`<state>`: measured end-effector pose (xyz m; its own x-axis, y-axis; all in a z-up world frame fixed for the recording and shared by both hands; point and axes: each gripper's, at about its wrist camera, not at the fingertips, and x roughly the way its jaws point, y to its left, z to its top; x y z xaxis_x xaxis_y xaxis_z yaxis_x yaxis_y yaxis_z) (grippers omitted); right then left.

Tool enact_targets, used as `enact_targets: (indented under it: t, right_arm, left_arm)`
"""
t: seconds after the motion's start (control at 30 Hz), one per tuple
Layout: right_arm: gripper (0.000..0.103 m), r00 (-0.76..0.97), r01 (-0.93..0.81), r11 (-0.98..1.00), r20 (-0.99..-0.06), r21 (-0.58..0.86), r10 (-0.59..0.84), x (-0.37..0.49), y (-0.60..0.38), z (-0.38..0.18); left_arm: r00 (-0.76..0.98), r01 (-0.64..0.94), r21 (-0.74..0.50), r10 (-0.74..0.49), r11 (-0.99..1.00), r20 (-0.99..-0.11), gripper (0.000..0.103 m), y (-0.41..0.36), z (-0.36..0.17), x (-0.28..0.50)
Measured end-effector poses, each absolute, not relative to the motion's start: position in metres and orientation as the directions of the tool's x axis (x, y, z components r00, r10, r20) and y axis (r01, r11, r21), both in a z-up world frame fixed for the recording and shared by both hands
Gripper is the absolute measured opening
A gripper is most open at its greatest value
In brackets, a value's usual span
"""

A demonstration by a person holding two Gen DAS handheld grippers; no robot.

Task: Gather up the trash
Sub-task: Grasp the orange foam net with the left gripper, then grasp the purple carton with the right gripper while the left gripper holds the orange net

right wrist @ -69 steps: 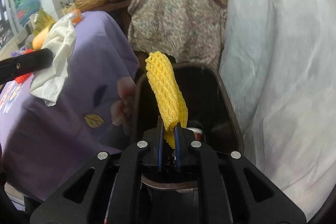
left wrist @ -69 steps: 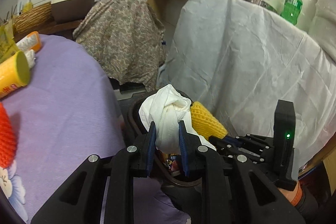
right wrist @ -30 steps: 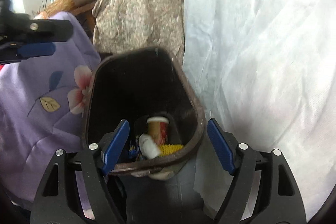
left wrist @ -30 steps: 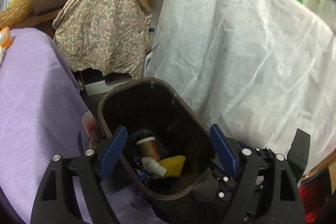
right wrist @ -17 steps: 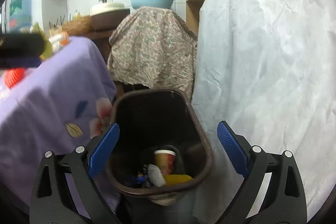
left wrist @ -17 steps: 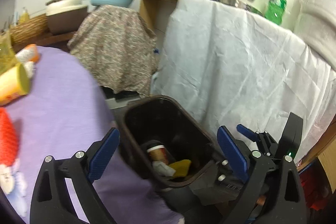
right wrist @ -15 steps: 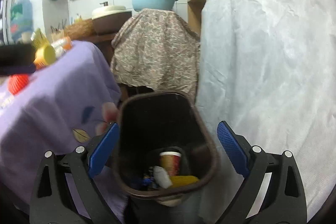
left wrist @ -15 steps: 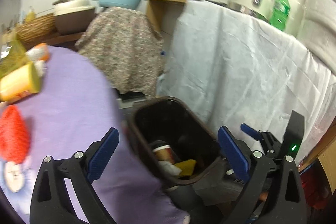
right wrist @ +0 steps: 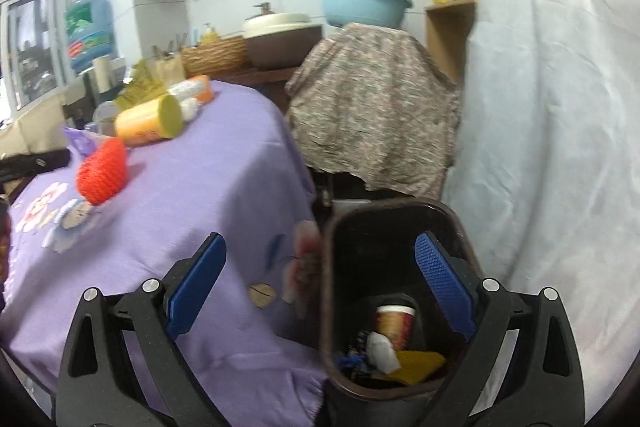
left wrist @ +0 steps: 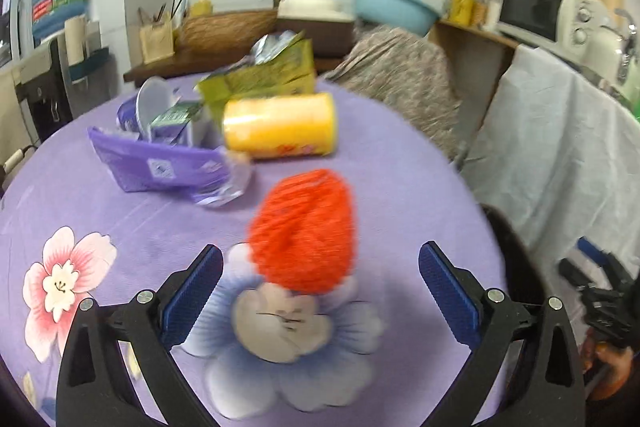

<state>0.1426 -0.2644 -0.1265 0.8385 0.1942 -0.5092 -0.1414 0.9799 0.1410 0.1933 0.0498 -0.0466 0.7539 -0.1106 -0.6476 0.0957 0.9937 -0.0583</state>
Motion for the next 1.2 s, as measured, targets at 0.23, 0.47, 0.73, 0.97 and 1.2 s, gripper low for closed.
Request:
enact_targets:
  t: [0.23,0.47,0.73,0.97,1.2]
  right_arm:
    - [0.094,0.837,-0.207,0.969,-0.488,0.137,0.248,0.143,-0.232,-0.108]
    - [0.094,0.822,-0.249,0.962,-0.499,0.116,0.273,0.141,-0.216,-0.098]
    - [0.094,0.797,-0.325,0.939,-0.502,0.112,0.336,0.152,-0.188,-0.088]
    - [0.094,0.757,-0.443,0.895,-0.51,0.061,0.409,0.165,-0.142,-0.077]
    - [0.094,0.688,-0.565,0.825,-0.557,-0.011,0.464,0.182,-0.079,-0.067]
  left_arm:
    - [0.681,0.106,-0.017,-0.085,0.994,-0.728,0.097,0.049,-0.071,0.237]
    - [0.673,0.125,-0.057,-0.127,0.99,-0.729,0.054,0.047,-0.071,0.244]
    - [0.719,0.094,-0.125,-0.154,0.988,-0.677,0.034,0.071,-0.06,0.216]
    - [0.853,-0.148,-0.06,0.096,0.987,-0.513,0.034,0.121,-0.036,0.167]
    - [0.868,-0.295,-0.161,0.194,0.942,-0.458,0.034,0.162,-0.036,0.149]
